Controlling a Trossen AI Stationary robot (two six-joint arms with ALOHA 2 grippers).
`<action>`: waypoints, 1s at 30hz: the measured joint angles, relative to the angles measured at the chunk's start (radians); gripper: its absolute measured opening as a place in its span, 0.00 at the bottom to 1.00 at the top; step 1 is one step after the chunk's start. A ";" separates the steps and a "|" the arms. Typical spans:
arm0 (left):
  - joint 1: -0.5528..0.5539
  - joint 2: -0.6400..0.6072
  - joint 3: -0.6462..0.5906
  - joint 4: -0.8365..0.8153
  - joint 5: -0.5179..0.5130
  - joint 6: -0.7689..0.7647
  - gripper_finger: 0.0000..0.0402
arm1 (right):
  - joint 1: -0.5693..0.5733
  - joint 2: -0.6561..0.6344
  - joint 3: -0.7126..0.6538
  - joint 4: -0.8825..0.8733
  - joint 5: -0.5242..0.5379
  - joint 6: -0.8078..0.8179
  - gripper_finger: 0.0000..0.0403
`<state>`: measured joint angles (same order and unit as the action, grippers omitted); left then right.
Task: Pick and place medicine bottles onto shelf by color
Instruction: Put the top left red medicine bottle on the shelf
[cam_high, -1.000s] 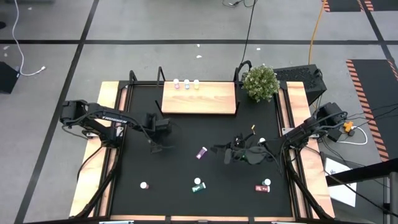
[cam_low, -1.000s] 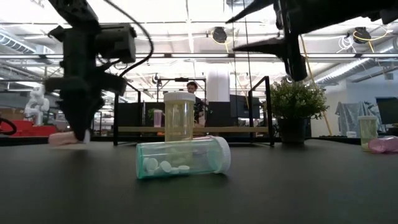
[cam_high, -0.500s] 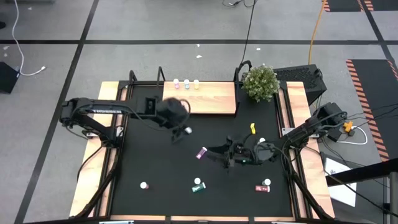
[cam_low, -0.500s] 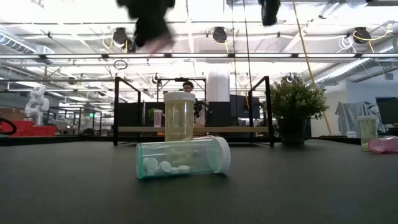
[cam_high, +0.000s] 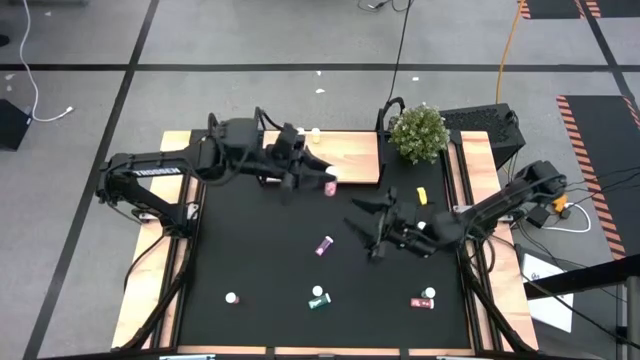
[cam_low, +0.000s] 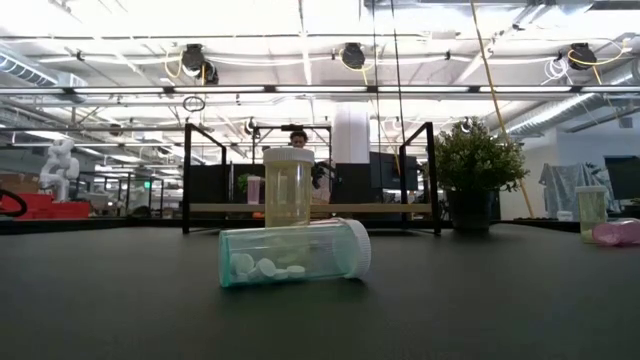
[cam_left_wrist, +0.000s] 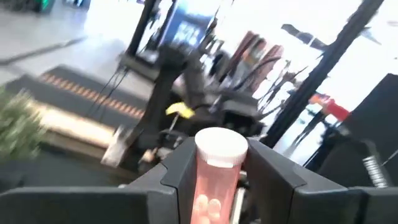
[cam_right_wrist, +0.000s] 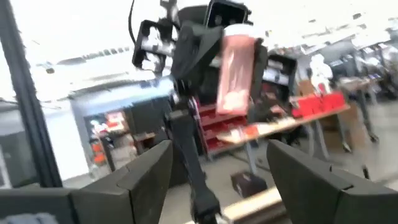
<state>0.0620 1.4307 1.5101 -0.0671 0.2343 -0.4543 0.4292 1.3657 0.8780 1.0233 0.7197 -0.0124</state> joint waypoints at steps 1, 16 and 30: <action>-0.005 0.004 0.001 0.031 0.001 0.000 0.32 | -0.014 -0.011 0.003 -0.002 -0.019 -0.002 0.64; -0.027 0.072 0.000 0.258 -0.004 0.011 0.32 | -0.218 -0.020 0.127 -0.132 -0.438 0.207 0.61; -0.027 0.074 0.000 0.259 -0.006 0.034 0.32 | -0.220 -0.019 0.127 -0.135 -0.429 0.235 0.29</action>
<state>0.0349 1.5051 1.5097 0.1916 0.2280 -0.4205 0.2089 1.3464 1.0054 0.8888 0.2908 0.2226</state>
